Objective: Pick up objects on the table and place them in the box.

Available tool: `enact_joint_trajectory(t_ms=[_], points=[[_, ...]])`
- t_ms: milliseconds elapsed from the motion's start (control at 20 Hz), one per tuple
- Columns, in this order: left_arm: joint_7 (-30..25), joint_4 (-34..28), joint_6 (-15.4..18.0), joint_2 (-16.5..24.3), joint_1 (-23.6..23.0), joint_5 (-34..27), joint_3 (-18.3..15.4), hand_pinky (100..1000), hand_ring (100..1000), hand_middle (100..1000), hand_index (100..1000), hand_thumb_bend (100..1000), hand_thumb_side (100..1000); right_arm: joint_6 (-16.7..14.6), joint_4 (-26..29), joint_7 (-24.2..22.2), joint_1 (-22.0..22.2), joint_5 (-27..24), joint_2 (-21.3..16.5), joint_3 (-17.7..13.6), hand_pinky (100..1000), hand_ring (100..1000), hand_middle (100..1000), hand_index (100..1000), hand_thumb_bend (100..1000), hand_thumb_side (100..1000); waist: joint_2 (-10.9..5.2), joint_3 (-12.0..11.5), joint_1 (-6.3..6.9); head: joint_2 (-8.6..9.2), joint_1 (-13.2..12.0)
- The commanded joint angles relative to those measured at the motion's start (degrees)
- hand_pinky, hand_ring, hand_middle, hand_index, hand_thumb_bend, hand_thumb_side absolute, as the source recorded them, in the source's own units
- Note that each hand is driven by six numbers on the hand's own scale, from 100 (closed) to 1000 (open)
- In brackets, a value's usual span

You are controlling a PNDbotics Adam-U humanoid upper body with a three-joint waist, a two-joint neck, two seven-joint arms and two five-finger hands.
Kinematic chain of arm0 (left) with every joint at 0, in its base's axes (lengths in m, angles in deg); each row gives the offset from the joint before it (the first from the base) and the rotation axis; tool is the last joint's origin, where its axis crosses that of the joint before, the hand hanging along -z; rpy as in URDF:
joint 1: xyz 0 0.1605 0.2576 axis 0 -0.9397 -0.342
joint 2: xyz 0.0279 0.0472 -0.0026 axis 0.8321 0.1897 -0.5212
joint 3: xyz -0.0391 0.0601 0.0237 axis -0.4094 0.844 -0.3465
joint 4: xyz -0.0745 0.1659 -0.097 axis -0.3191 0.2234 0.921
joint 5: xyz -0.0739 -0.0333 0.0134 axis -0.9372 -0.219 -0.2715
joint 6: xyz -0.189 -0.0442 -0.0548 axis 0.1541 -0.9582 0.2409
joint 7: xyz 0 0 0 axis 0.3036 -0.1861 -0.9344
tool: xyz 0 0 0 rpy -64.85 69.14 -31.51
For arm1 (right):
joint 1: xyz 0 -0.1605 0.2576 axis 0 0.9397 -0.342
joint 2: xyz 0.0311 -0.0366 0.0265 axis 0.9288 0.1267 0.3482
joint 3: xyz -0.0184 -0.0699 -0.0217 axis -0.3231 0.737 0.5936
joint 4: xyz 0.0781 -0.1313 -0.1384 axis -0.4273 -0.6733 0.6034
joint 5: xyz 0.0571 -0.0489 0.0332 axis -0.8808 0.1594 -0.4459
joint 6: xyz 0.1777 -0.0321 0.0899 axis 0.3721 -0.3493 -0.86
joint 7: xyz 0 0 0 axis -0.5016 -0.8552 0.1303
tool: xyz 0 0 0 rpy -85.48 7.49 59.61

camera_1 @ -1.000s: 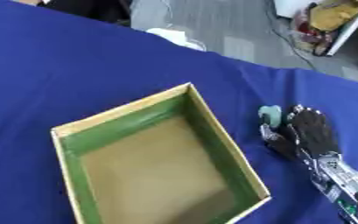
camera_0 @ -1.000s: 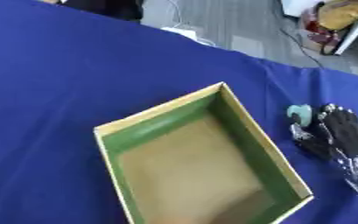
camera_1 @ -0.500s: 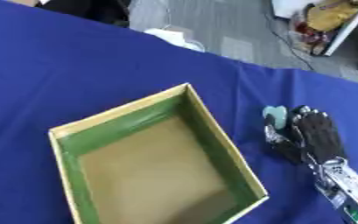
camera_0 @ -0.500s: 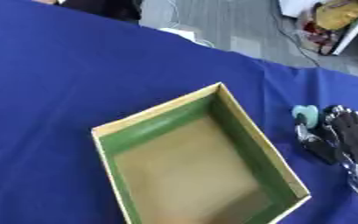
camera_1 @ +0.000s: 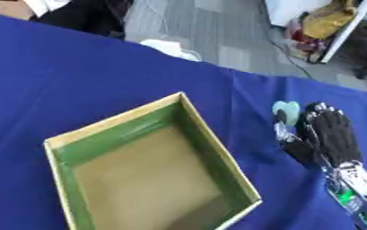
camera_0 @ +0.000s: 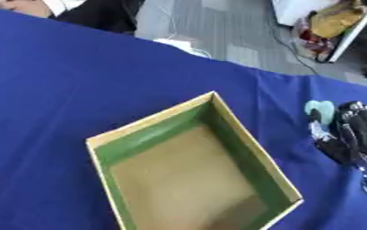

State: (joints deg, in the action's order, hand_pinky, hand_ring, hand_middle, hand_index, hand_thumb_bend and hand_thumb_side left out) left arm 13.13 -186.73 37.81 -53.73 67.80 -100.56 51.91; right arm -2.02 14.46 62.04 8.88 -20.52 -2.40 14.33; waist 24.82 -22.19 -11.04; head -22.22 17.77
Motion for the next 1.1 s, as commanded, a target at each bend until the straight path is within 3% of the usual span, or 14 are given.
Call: enact_joint_trajectory(t_ms=[50,300,500,1100], points=[[0.4,-0.8,0.0,1.2,-0.1,0.2,-0.3,847,672,924,962,1000,718,0.5,4.5,0.7,1.2,-2.1,-2.7,-1.3,100,100,100,154,100,1000,-2.54,1.1,0.93,-0.17,-0.7],[1.1,-0.8,-0.1,2.4,-1.0,0.7,-0.9,845,675,922,960,1000,715,0.3,11.7,0.3,2.7,-4.2,-3.2,-0.9,100,100,100,154,100,1000,-4.25,3.3,1.96,-0.37,-1.6],[1.9,-0.8,-0.1,3.2,-1.2,1.3,-1.4,845,679,920,958,1000,714,-0.4,16.9,-0.3,3.1,-4.4,-3.3,0.1,100,100,100,153,100,1000,-5.25,2.6,1.9,-0.76,-1.9],[3.2,-0.8,0.0,4.3,-0.6,2.2,-1.5,844,681,918,955,1000,711,-6.8,18.0,0.5,1.5,-6.1,-1.5,3.4,100,100,100,153,100,1000,-6.16,2.4,1.98,-1.34,-3.2]])
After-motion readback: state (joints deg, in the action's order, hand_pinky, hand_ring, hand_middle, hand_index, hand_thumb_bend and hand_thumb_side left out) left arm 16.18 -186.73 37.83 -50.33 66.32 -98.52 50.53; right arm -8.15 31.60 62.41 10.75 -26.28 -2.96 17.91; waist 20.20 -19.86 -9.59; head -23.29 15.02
